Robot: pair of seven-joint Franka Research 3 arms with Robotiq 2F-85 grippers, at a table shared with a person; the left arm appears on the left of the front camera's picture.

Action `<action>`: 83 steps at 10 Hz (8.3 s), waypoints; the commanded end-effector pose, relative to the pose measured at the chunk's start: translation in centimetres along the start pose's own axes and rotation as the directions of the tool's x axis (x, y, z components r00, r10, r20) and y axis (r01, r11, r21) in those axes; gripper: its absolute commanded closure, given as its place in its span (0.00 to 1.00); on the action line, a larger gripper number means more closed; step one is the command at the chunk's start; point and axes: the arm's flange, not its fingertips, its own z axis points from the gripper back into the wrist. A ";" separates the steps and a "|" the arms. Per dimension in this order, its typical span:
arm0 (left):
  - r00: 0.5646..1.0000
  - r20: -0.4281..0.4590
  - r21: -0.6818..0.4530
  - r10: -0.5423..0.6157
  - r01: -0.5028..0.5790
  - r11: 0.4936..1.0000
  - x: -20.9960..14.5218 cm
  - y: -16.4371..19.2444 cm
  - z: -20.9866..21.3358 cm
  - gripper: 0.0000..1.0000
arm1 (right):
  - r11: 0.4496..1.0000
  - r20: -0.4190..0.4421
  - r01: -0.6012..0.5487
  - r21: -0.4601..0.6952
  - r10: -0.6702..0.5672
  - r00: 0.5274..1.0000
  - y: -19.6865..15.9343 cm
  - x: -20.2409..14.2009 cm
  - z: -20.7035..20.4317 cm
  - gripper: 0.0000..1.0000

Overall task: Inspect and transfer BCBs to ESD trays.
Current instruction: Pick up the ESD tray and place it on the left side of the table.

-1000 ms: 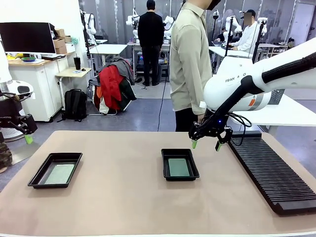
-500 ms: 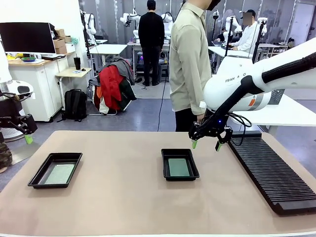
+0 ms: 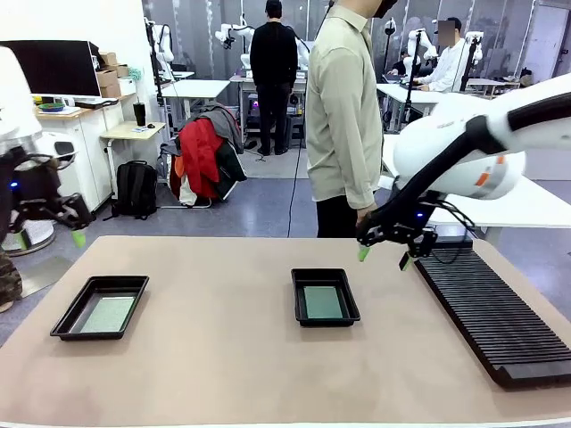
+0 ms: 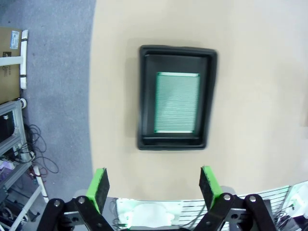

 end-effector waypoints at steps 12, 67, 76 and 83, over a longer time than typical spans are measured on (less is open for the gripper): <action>0.995 0.046 -0.010 0.087 -0.086 0.996 2.8 -30.6 -1.5 0.00 | 0.860 0.065 -0.128 0.493 0.110 0.992 -14.6 -2.7 0.8 0.00; 0.989 0.015 -0.061 -0.145 0.145 0.987 4.9 -42.7 -19.6 1.00 | 0.843 0.049 -0.128 0.523 0.120 0.992 -16.3 -2.3 -0.3 0.00; 0.986 0.060 -0.303 -0.155 0.166 0.938 6.0 -39.0 -18.3 1.00 | 0.843 0.049 -0.128 0.523 0.120 0.992 -16.3 -2.3 -0.3 0.00; 0.982 0.102 -0.319 -0.159 0.184 0.930 4.2 -32.4 -14.6 1.00 | 0.843 0.049 -0.128 0.523 0.120 0.992 -16.3 -2.3 -0.3 0.00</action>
